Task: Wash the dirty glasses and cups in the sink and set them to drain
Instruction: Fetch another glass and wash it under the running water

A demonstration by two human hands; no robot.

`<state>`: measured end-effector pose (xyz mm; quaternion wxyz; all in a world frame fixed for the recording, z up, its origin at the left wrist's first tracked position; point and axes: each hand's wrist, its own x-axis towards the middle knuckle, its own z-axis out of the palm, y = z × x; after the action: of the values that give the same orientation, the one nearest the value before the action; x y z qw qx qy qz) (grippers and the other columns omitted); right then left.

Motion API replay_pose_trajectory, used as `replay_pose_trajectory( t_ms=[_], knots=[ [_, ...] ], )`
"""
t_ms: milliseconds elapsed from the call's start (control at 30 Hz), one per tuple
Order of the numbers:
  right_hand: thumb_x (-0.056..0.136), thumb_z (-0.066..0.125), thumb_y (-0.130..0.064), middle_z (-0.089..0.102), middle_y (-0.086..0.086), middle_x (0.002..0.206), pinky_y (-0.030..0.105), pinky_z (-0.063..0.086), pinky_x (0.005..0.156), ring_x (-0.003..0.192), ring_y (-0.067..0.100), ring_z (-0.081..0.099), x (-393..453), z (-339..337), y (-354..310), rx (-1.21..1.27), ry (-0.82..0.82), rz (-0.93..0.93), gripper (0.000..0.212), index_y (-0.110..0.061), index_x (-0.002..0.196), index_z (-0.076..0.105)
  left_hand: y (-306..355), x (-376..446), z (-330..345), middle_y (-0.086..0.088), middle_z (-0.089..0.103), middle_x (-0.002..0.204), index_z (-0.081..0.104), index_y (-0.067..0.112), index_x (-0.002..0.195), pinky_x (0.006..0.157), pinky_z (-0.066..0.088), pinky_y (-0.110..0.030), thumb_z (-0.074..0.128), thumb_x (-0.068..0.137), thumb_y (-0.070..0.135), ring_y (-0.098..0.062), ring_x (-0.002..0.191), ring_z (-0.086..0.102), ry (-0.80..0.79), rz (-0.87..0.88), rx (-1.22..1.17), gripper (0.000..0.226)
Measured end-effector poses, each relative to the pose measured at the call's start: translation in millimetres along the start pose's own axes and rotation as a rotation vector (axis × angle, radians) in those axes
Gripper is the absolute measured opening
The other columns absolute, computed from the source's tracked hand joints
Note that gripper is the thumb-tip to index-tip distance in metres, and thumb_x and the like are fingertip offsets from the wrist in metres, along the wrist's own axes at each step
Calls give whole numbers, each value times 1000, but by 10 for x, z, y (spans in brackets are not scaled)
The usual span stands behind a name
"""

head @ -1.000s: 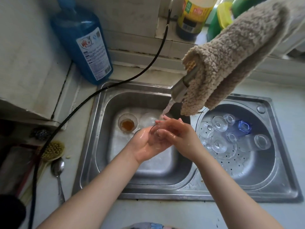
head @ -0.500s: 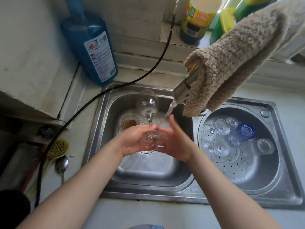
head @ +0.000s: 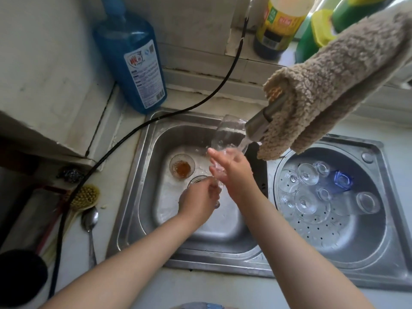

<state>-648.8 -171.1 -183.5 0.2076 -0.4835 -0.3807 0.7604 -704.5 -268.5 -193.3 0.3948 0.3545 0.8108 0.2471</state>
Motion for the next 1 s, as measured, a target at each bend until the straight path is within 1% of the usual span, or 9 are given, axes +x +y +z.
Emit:
replay_pose_trajectory(
  t_ms=[67, 133, 233, 333, 467, 567, 700, 833, 1000],
  knots=[
    [75, 77, -9, 60, 6, 92, 24, 55, 60, 84, 15, 66, -2, -2, -42, 75, 120, -62, 41, -11, 107, 53, 9, -4, 50, 5, 70, 96, 63, 24, 107, 74, 45, -29, 45, 98, 28, -17, 87, 63, 100, 113, 198, 21],
    [79, 74, -10, 59, 4, 80, 19, 46, 49, 70, 15, 59, -9, -35, -75, 125, 78, -60, 18, -16, 86, 58, 40, 53, 31, -4, 71, 93, 65, 16, 102, 78, 53, -35, 47, 97, 21, -20, 83, 64, 17, 88, 41, 19],
    [90, 60, -23, 59, 2, 80, 15, 43, 46, 54, 7, 50, -28, -164, -76, 409, -160, 163, 10, -14, 93, 58, 121, 135, -91, -17, 70, 85, 65, 1, 94, 70, 59, -28, 51, 97, 9, -15, 68, 69, -446, -72, -452, 16],
    [87, 54, -34, 59, -2, 75, 13, 42, 46, 48, 2, 46, -1, -275, -62, 423, -355, 243, 24, -16, 101, 48, 89, 166, -205, -17, 72, 88, 67, 4, 91, 74, 56, -24, 55, 96, 10, -21, 82, 72, -732, -82, -599, 14],
    [74, 73, -27, 55, -2, 77, 13, 39, 44, 49, 1, 47, -20, -115, -44, 38, -254, 88, 41, -15, 106, 51, 74, 173, -26, -2, 74, 77, 68, 14, 86, 90, 54, -38, 51, 96, 15, -17, 84, 71, -513, -24, -342, 19],
    [71, 81, -14, 58, -2, 82, 18, 49, 60, 62, 1, 59, -56, -75, -2, -233, -117, -87, 57, -13, 119, 50, 56, 181, 110, 5, 72, 84, 62, 25, 90, 90, 52, -43, 48, 94, 18, -17, 91, 67, -330, 40, -144, 16],
    [60, 87, -9, 60, 3, 105, 22, 55, 79, 91, 5, 64, -117, -257, 72, -542, -42, -219, 72, -22, 120, 49, -125, 118, -109, 5, 59, 128, 46, 35, 127, 102, 46, -31, 71, 84, 13, -9, 118, 57, -396, 67, -598, 54],
    [56, 89, -2, 57, 7, 114, 17, 52, 75, 95, 6, 62, -234, -416, 197, -540, -113, -253, 79, -15, 121, 46, -90, 91, -338, 10, 47, 140, 32, 33, 143, 105, 41, -28, 88, 52, 48, -5, 127, 48, -299, 179, -661, 108],
    [61, 88, -8, 57, -2, 117, 11, 48, 78, 104, 2, 59, -369, -410, 238, -609, -162, -294, 73, -16, 123, 51, 141, 90, -279, 9, 59, 117, 51, 35, 115, 95, 53, -36, 92, 46, 35, -7, 112, 59, -102, 245, -667, 80]
  ],
)
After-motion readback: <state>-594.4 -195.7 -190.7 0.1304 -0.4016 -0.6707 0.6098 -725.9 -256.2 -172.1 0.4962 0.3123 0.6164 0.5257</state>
